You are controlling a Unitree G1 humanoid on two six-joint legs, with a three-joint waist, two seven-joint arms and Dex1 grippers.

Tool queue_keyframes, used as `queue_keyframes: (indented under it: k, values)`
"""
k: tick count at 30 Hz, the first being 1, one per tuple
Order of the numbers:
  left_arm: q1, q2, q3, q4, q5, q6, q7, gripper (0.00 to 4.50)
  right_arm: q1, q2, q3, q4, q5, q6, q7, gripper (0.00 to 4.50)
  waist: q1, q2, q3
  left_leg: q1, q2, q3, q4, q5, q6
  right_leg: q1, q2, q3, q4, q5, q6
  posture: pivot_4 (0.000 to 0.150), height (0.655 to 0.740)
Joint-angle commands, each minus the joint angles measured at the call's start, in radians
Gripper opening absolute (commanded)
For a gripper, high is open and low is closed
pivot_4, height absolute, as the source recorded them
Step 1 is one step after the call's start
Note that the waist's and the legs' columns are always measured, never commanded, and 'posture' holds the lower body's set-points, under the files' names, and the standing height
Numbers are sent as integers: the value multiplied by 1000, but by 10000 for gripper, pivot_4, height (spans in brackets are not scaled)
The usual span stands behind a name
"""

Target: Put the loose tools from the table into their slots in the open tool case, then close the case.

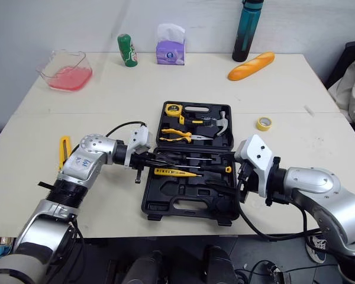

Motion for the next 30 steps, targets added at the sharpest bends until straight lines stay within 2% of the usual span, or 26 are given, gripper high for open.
queue_keyframes:
  k: [1,9,15,20,24,26,29,30]
  values:
    - [14,-11,-47,50,59,-76,4,694,9,-2,-24,-26,14,2,-4,45000,0,0,0,0,0,0,0,0,0,0,0,0,0,0,0,1500,7394]
    - [59,-28,-111,118,129,-188,3,694,17,-5,-37,-34,19,11,-13,45000,1,1,-1,3,0,0,0,0,0,2,-1,2,0,0,0,1500,7394]
    - [56,-42,-102,124,120,-198,1,694,29,-7,-49,-41,24,17,-19,45000,1,1,-1,3,0,-2,0,-1,1,4,-2,5,-1,0,0,1500,7394]
    - [62,-35,-130,149,165,-216,19,694,32,-6,-52,-44,27,21,-23,45000,1,2,-2,4,0,-2,0,-1,1,5,-2,5,-2,0,0,1500,7394]
    - [60,-41,-76,109,106,-190,24,694,59,-11,-73,-37,23,15,-22,45000,1,3,-2,7,1,-4,0,-2,2,10,-9,3,-4,0,0,1500,7394]
    - [68,-22,-3,48,24,-121,11,694,90,-21,-108,-17,11,0,-10,45000,-1,3,-2,7,0,-5,0,-2,2,10,-10,1,-5,0,0,1500,7394]
    - [111,42,138,-99,-123,50,15,9826,149,-53,-195,50,-18,-35,28,45000,-8,2,-1,4,0,-5,0,-3,2,8,-10,0,-5,0,0,1500,7394]
    - [134,65,185,-145,-165,105,31,14418,166,-64,-227,80,-28,-49,41,45000,-11,2,-1,4,1,-4,0,-3,2,8,-10,1,-5,0,0,1500,7394]
